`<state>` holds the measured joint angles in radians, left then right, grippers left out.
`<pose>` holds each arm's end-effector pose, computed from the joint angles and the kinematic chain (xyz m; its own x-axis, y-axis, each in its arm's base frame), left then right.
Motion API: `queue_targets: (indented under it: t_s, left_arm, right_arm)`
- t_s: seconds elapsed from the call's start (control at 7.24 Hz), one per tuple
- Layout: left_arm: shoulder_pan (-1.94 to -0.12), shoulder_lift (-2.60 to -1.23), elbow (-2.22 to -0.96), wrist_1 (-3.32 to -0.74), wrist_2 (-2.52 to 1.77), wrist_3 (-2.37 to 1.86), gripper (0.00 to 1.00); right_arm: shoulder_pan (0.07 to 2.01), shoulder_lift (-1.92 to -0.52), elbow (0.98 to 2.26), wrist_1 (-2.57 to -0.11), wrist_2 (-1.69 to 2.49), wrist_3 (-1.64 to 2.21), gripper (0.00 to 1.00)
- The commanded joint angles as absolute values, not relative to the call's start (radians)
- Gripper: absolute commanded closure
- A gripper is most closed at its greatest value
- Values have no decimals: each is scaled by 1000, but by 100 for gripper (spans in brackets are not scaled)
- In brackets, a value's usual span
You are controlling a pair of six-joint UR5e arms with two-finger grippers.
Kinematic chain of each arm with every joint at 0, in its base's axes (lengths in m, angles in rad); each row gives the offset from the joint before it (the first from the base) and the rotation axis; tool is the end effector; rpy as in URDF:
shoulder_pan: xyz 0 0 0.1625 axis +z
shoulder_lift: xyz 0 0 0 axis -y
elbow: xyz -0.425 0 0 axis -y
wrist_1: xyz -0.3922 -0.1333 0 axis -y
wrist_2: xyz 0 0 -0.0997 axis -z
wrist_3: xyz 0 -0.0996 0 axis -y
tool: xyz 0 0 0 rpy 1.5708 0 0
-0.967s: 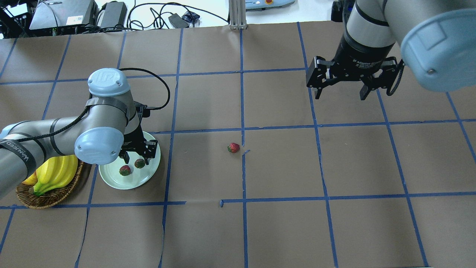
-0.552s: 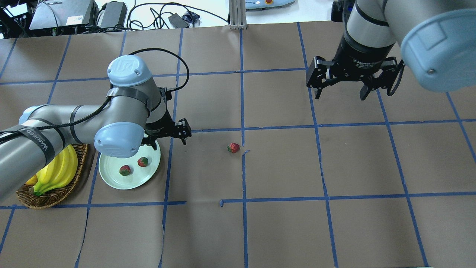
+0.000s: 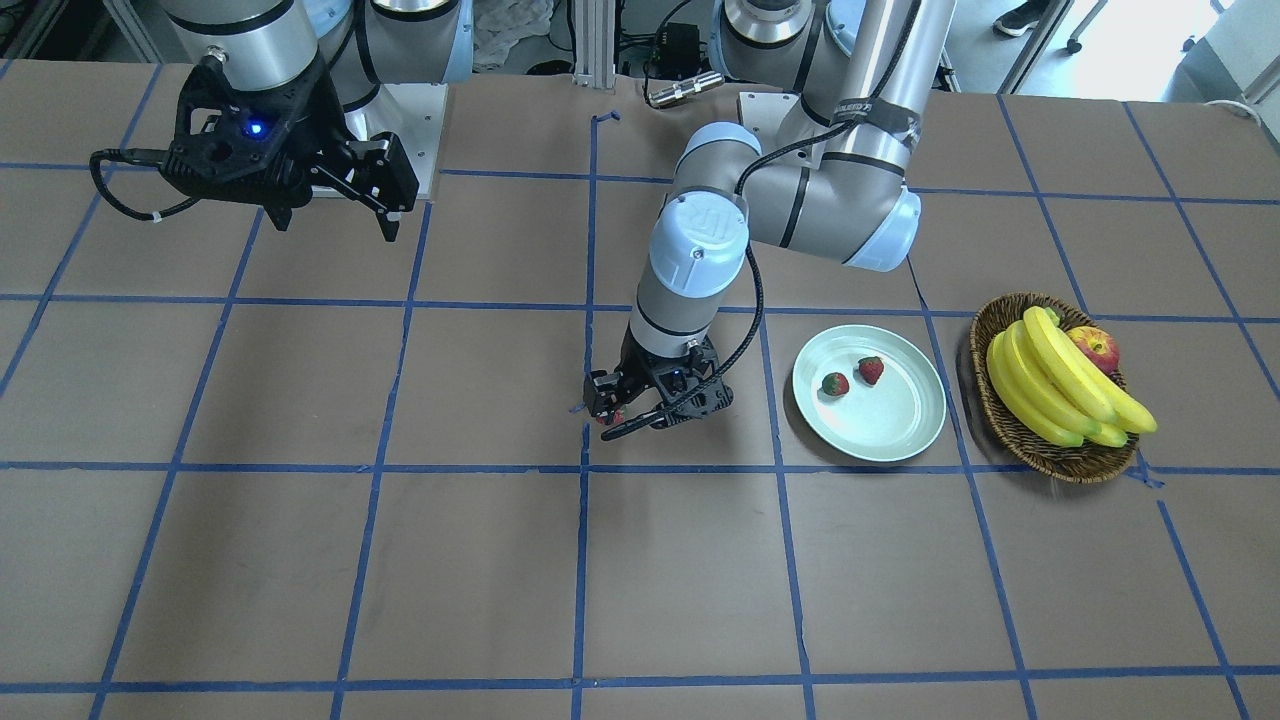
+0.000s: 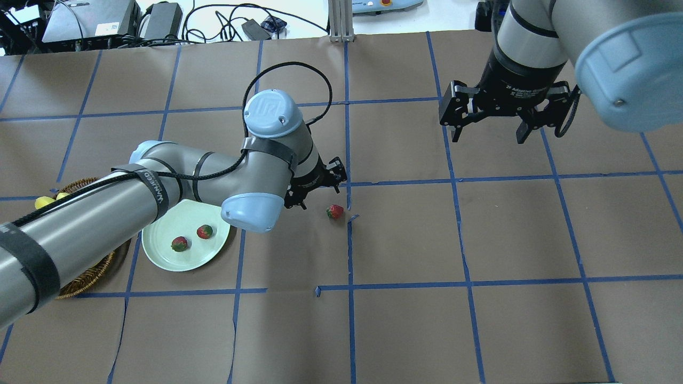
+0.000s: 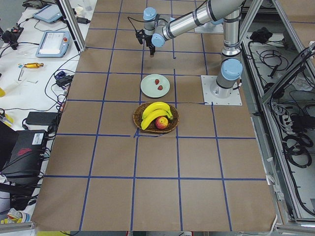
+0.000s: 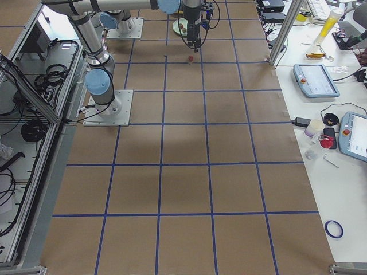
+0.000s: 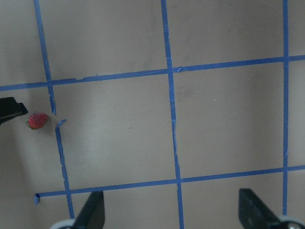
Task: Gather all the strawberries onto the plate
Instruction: 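Reach the left gripper to the last strawberry and grasp it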
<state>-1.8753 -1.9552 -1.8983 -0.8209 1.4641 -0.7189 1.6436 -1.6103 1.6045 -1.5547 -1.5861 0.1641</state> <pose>-0.3051 -0.4908 0.2051 -0.9102 -0.4006 0.1051 -0.3984 0.9163 0.0415 0.1659 -0.4632 0.4888 -0.9957 0.0910 0.0168 0.0912 0.9958 0.0077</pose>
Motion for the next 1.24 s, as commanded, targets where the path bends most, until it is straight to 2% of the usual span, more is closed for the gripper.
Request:
queue_targets:
  t_s: [0.0, 0.14, 0.28, 0.41, 0.55, 0.83, 1.1]
  left_arm:
    - [-1904, -2022, -1898, -787, 1465, -738, 24]
    - [-1908, -2026, -1898, -779, 1463, -739, 36]
    - [-1917, -2025, -1894, -778, 1463, -738, 62]
    - [-1921, -2019, -1893, -779, 1462, -727, 94]
    - [-1922, -2014, -1893, -779, 1462, -721, 100]
    - [-1892, -1964, -1893, -791, 1591, -645, 100]
    - [-1748, -1889, -1901, -936, 1628, -444, 100]
  right_arm:
    - [1643, -1611, 1605, -1554, -1586, 164, 0]
    - [1643, -1611, 1605, -1554, -1586, 164, 0]
    - [1643, -1611, 1605, -1554, -1586, 164, 0]
    - [1643, -1611, 1605, -1554, -1586, 164, 0]
    - [1643, -1609, 1605, -1554, -1586, 164, 0]
    - [1643, -1609, 1605, -1555, -1586, 164, 0]
    - [1643, -1611, 1605, -1555, -1586, 164, 0]
